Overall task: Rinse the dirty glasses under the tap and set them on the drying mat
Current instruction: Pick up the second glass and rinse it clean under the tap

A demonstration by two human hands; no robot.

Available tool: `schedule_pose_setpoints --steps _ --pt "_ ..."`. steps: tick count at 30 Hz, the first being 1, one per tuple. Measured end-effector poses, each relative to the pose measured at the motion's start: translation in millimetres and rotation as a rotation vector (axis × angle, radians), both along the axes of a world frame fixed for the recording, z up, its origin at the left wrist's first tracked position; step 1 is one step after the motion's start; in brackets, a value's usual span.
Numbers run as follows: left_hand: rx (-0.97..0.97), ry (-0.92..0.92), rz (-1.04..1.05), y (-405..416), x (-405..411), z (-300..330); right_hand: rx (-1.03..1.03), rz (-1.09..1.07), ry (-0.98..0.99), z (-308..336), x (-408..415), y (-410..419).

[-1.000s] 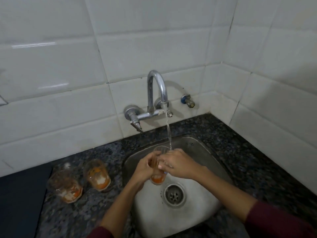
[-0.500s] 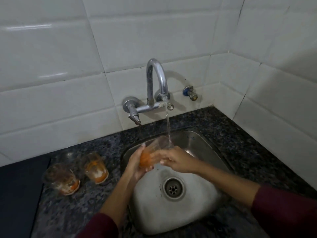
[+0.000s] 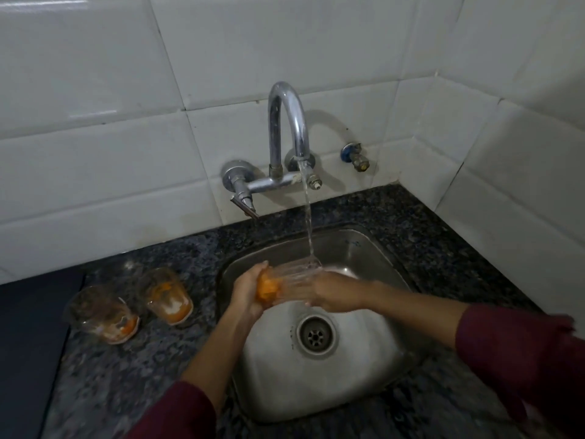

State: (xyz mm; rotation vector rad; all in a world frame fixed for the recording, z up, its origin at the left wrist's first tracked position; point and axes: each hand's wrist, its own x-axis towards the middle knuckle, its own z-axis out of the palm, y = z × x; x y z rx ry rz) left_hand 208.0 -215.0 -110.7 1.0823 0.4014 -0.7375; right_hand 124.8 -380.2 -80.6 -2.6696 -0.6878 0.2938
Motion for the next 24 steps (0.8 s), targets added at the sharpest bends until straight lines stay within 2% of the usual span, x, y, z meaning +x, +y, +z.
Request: schedule_pose_setpoints --steps 1,2,3,5,6,7,8,9,10,13,14,15,16,17,18,20,21,22,24 --pt "-0.011 0.032 -0.044 0.8 -0.4 0.9 -0.077 0.005 0.002 -2.0 3.6 -2.8" --pt "-0.04 0.045 -0.063 0.7 -1.5 2.6 -0.04 -0.059 0.044 3.3 5.1 0.6" --pt "-0.088 0.037 -0.067 0.2 -3.7 6.5 0.091 -0.164 0.128 10.3 7.7 4.6" --pt "-0.188 -0.067 0.017 -3.7 -6.7 7.5 0.568 -0.434 0.362 30.0 15.1 12.2" --pt "-0.172 -0.163 0.078 -7.0 -7.5 4.4 0.799 -0.523 0.503 38.5 16.9 14.9" --pt "-0.122 -0.254 0.143 -9.2 -8.0 1.7 0.949 -0.564 0.614 42.0 19.1 15.8" --pt "-0.068 -0.287 0.19 -11.3 -8.4 0.8 0.972 -0.551 0.666 42.3 21.0 17.6" --pt "-0.035 -0.27 0.22 -12.4 -8.0 2.0 0.884 -0.51 0.638 39.6 21.1 20.1" --pt "0.001 -0.233 0.214 -11.4 -6.2 2.2 0.679 -0.414 0.509 36.0 18.6 21.4" --pt "0.075 -0.096 0.084 -4.9 -2.6 7.9 -0.166 -0.073 0.07 10.5 15.5 3.9" --pt "0.073 -0.057 0.035 -3.2 -2.1 7.9 -0.303 -0.052 0.012 8.0 14.1 -0.8" --pt "0.058 -0.018 -0.005 -2.1 -1.5 8.2 -0.317 -0.062 -0.024 7.2 13.7 -3.0" --pt "0.044 0.005 -0.043 -0.6 -2.2 8.7 -0.275 -0.085 -0.021 7.4 14.1 -0.4" --pt "0.03 0.003 -0.07 -0.1 -2.4 6.3 -0.142 -0.131 0.043 11.5 16.3 4.3" --pt "0.025 -0.023 -0.077 0.2 -2.1 4.0 0.076 -0.209 0.159 17.8 17.2 8.4" --pt "-0.012 -0.107 -0.052 0.4 -3.2 0.9 0.711 -0.428 0.565 37.9 17.0 16.9" --pt "-0.038 -0.127 -0.041 0.0 -4.8 1.7 0.942 -0.499 0.725 41.1 16.7 16.4" --pt "-0.048 -0.14 -0.036 -0.8 -5.5 2.1 1.029 -0.512 0.791 41.7 16.6 16.1" --pt "0.008 -0.15 -0.008 -1.7 -4.1 2.7 0.849 -0.451 0.675 36.1 13.1 19.5"
